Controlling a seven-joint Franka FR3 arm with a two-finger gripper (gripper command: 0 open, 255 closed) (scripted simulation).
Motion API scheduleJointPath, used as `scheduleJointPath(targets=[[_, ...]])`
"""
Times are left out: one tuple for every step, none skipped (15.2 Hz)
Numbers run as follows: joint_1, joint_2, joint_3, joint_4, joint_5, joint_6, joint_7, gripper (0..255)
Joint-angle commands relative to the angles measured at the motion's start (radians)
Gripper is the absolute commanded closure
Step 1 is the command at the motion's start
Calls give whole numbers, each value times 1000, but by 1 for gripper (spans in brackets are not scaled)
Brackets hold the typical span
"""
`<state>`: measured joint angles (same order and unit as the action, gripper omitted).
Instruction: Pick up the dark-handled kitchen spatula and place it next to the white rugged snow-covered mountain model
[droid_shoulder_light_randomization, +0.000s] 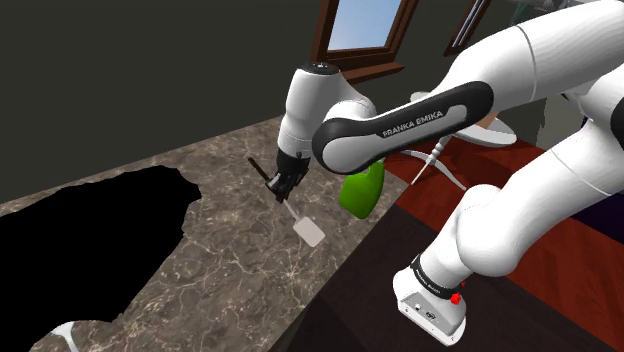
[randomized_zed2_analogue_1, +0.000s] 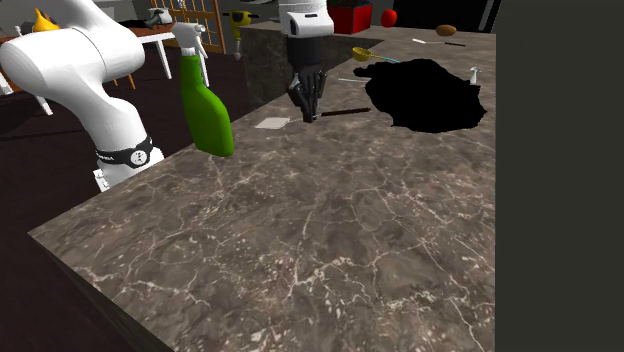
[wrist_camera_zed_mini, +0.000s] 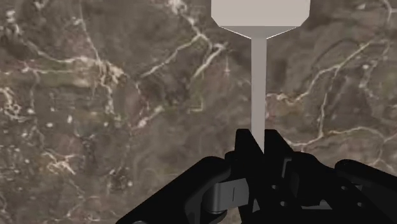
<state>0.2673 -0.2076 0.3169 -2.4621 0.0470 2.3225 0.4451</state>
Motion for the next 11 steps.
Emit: scheduleJointPath(targets=[[-1, 17, 3, -15, -5, 32, 5, 255], [-2, 27, 4, -21, -9, 47, 8, 255], [-4, 42, 6, -29, -14, 70, 12, 255], [-4, 41, 6, -30, -14, 70, 12, 255], [-4, 42, 6, -29, -14, 70, 12, 255], [-4, 42, 6, -29, -14, 70, 12, 255], [-4, 42, 6, -29, -14, 70, 12, 255], [-4, 42, 6, -29, -14, 70, 12, 255], [-4, 42, 6, -29, -14, 70, 12, 255], [-4, 42, 6, -29, -14, 70, 12, 255], [-4, 41, 6, -29, -14, 70, 12, 255]])
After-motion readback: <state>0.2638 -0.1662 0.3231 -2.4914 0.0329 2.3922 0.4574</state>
